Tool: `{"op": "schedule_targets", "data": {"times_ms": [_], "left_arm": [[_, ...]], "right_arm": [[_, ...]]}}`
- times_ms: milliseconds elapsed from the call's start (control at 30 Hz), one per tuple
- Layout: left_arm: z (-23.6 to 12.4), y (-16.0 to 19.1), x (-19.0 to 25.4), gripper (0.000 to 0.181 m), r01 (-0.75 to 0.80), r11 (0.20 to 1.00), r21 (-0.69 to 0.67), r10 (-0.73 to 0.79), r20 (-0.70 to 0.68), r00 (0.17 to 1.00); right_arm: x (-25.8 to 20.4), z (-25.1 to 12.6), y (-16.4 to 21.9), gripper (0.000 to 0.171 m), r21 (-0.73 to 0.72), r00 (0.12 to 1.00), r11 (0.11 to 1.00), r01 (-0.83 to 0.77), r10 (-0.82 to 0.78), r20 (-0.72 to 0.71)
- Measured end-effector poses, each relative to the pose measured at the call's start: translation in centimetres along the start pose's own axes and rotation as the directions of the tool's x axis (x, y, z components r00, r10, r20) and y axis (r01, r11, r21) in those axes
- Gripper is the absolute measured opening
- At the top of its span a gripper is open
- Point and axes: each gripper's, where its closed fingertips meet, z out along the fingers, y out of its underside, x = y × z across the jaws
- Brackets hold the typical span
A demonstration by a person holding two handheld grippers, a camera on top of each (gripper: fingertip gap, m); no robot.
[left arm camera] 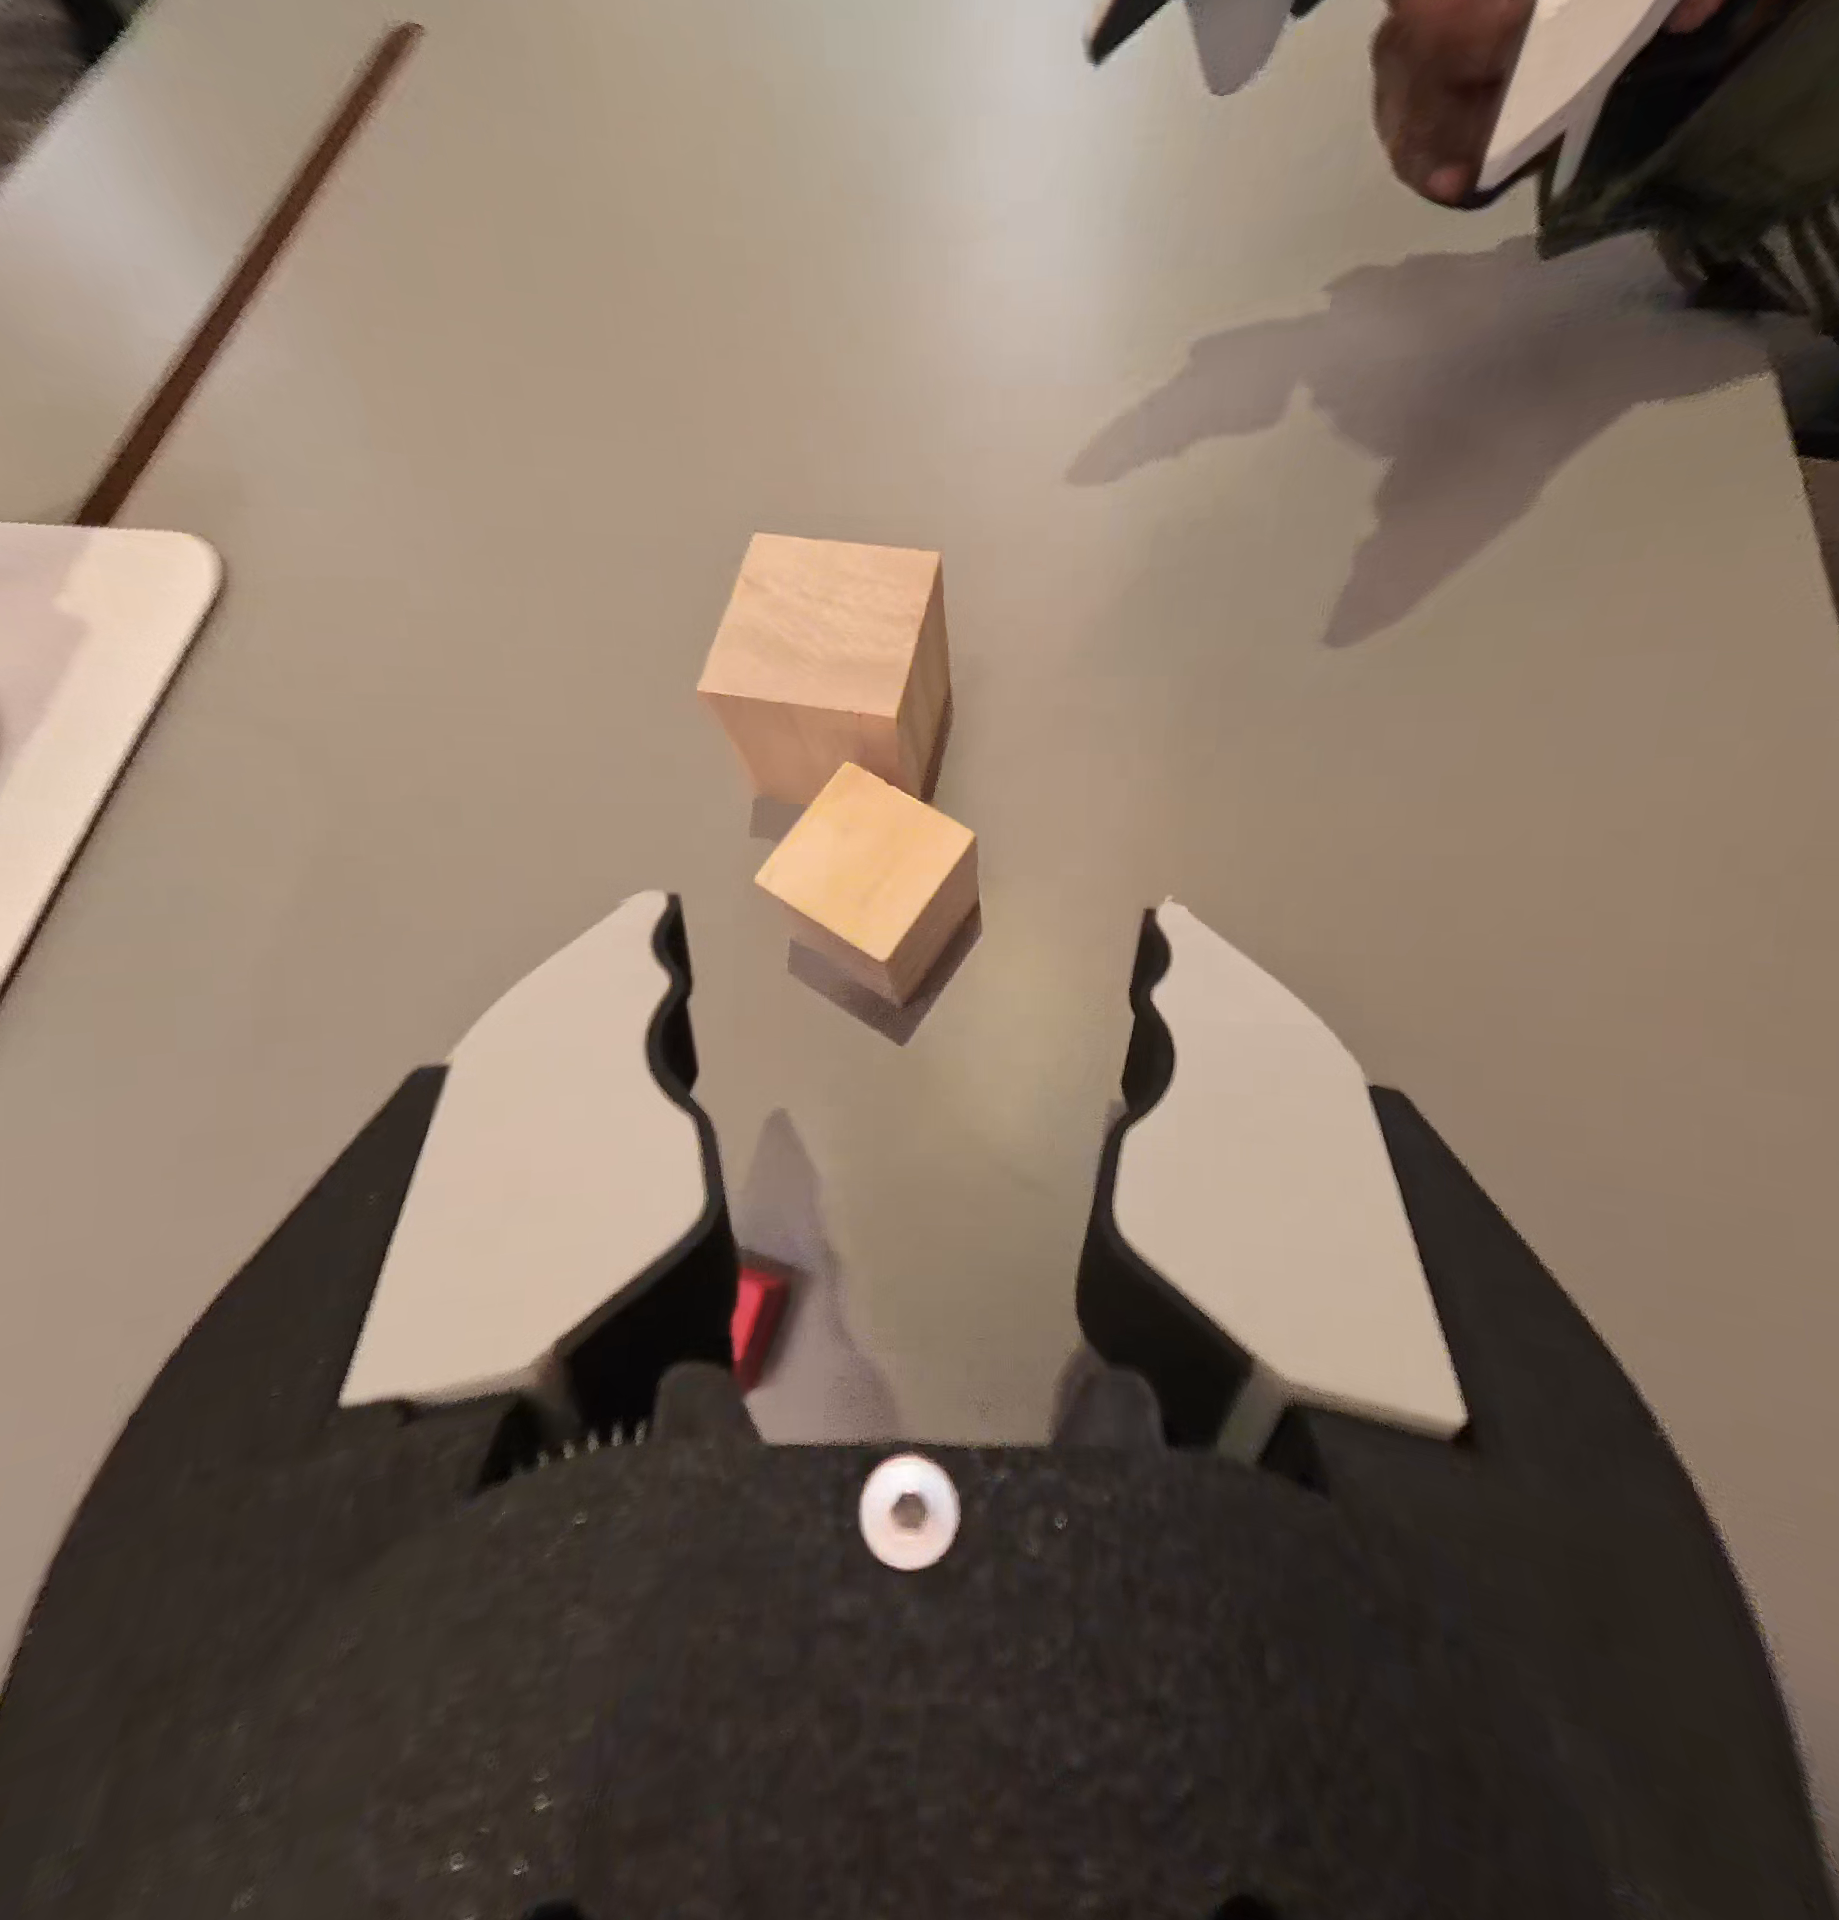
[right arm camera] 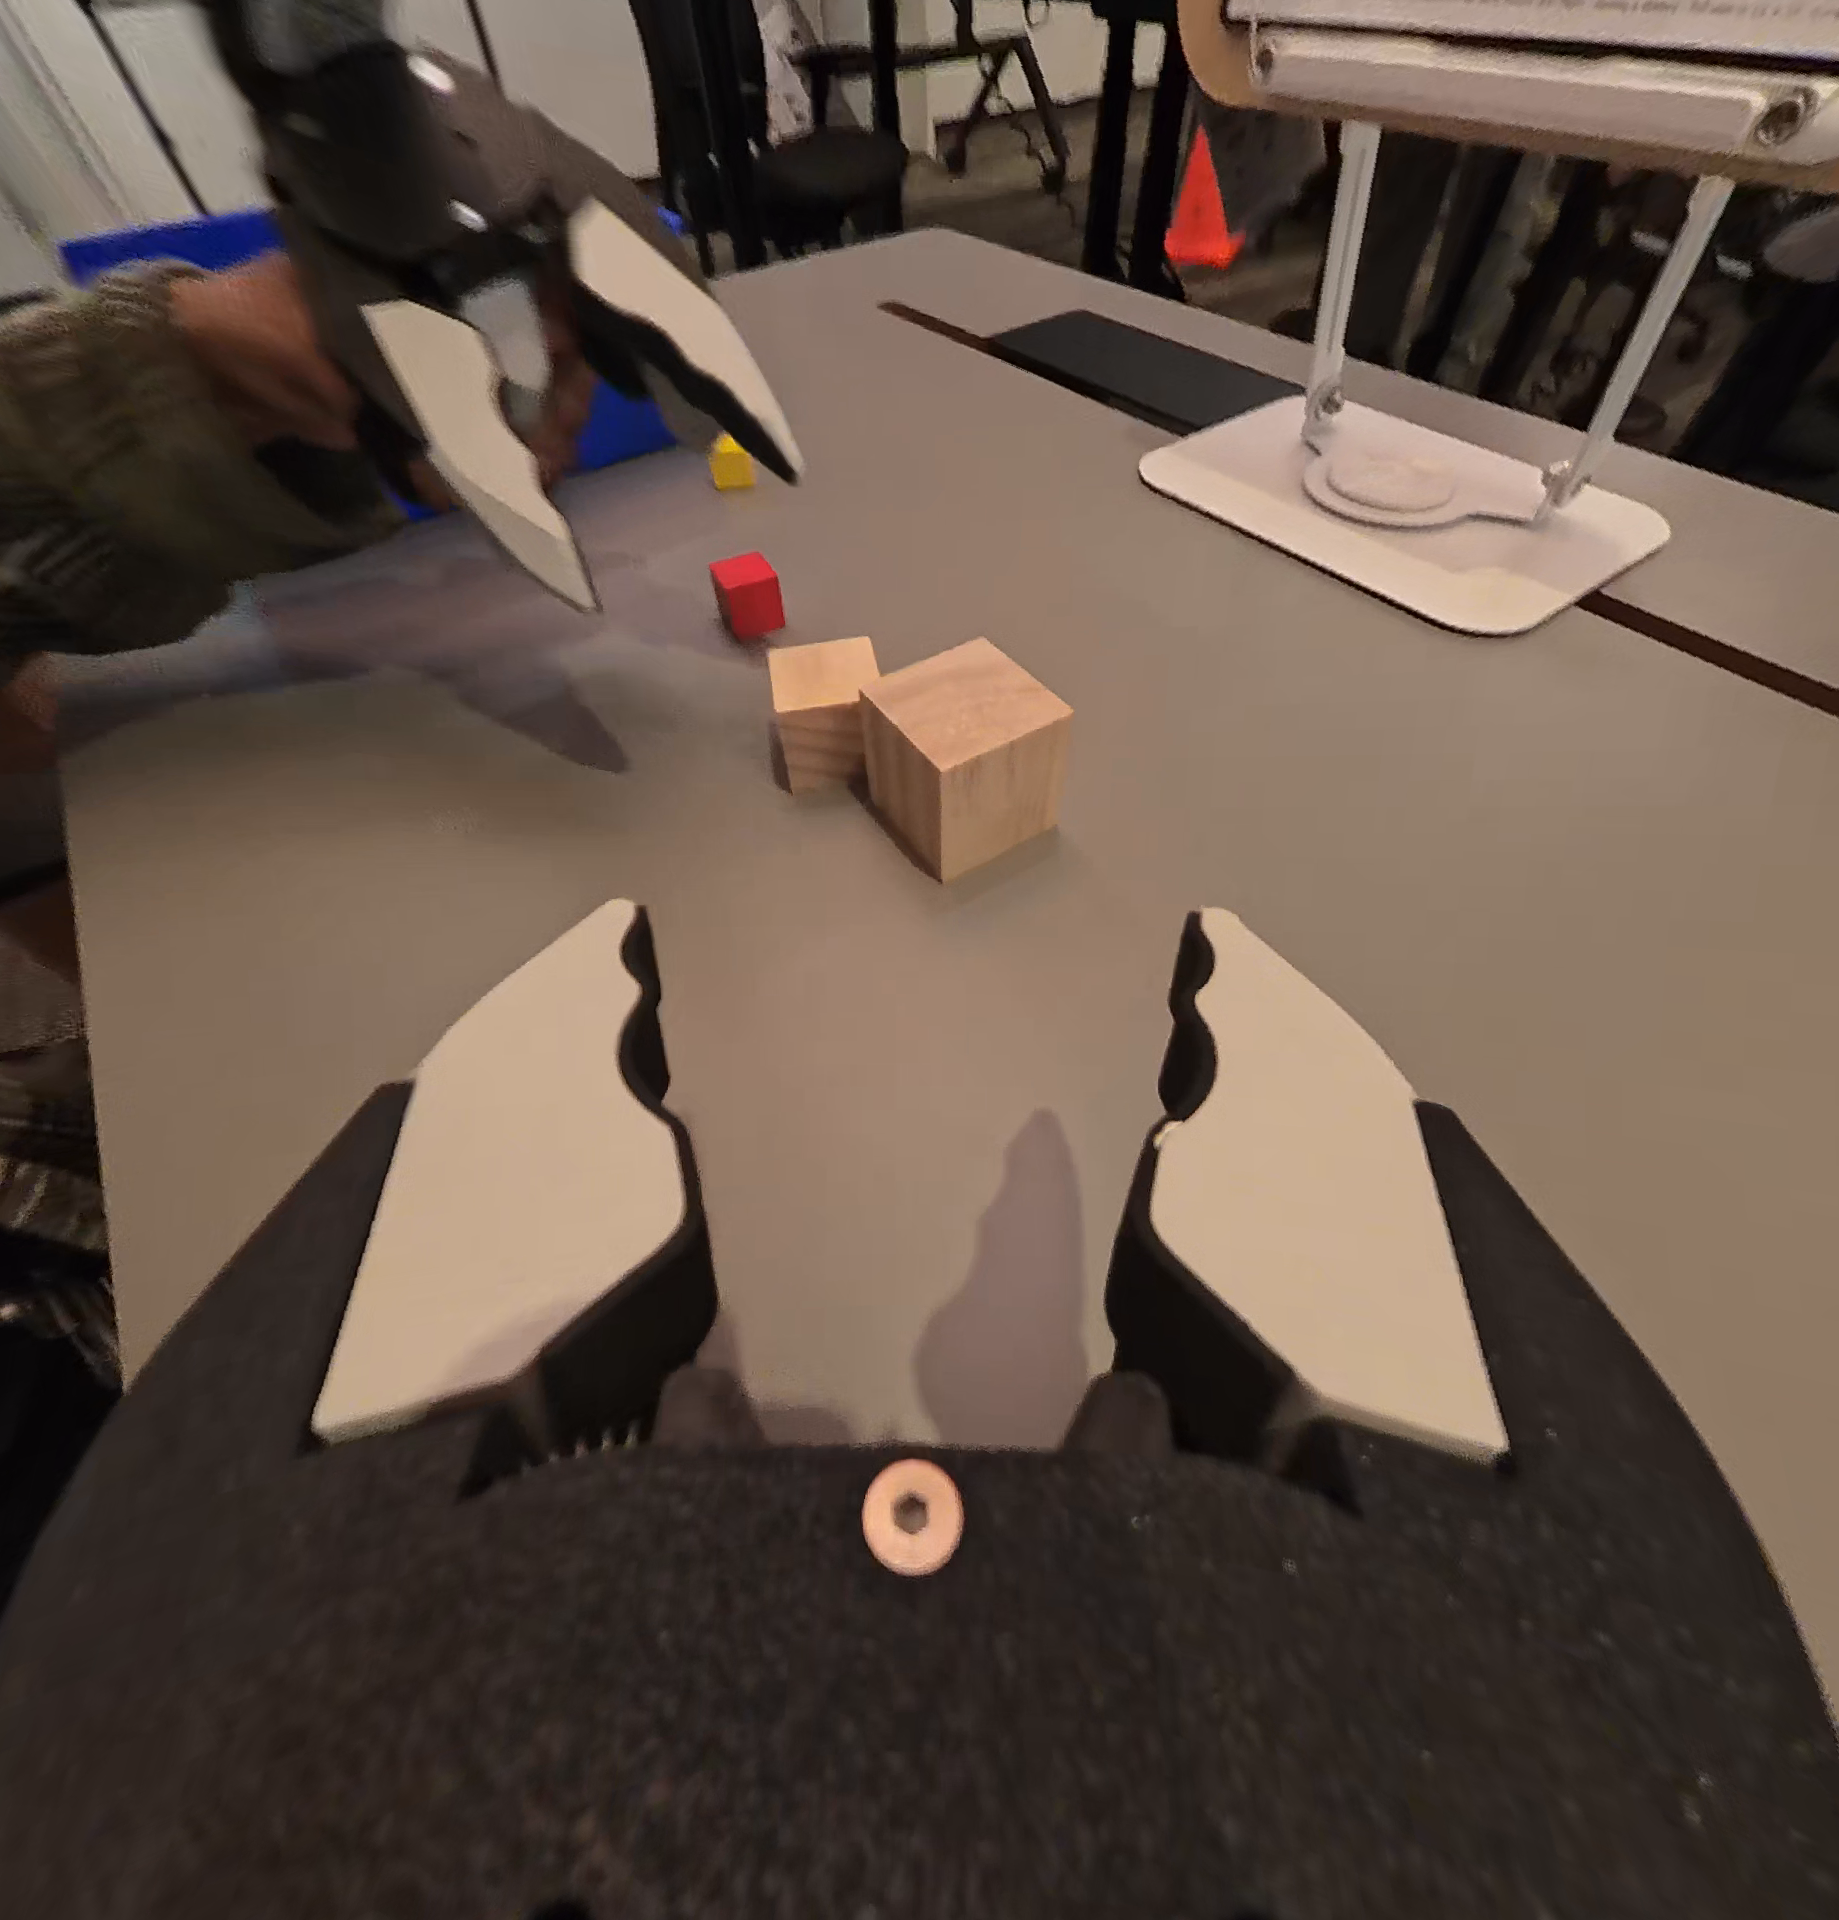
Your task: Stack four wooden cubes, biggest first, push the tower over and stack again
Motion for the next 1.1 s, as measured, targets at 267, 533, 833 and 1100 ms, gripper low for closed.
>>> {"op": "schedule_targets", "data": {"times_ms": [267, 533, 833, 1100], "left_arm": [[2.7, 1.5, -1.5, 0.069, -0.028, 0.999, -0.018, 0.023, -0.234, 0.972], [4.5, 2.4, -1.8, 0.067, -0.079, 0.992, -0.098, 0.045, -0.314, 0.948], [5.5, 3.3, -1.2, 0.060, -0.109, 0.984, -0.139, 0.048, -0.386, 0.921], [5.3, 3.0, -1.1, 0.062, -0.184, 0.945, -0.272, 0.076, -0.366, 0.928]], "right_arm": [[-0.3, -0.2, 0.8, 0.096, -0.011, 0.996, 1.000, -0.009, 0.010, 0.093], [1.1, 0.2, 2.9, 0.101, -0.122, 0.998, 0.992, 0.009, 0.000, 0.069], [1.7, 0.5, 2.0, 0.115, -0.117, 0.996, 0.993, -0.003, 0.013, 0.088], [1.2, 0.2, 1.6, 0.115, -0.102, 0.997, 0.995, -0.004, 0.012, 0.076]]}}
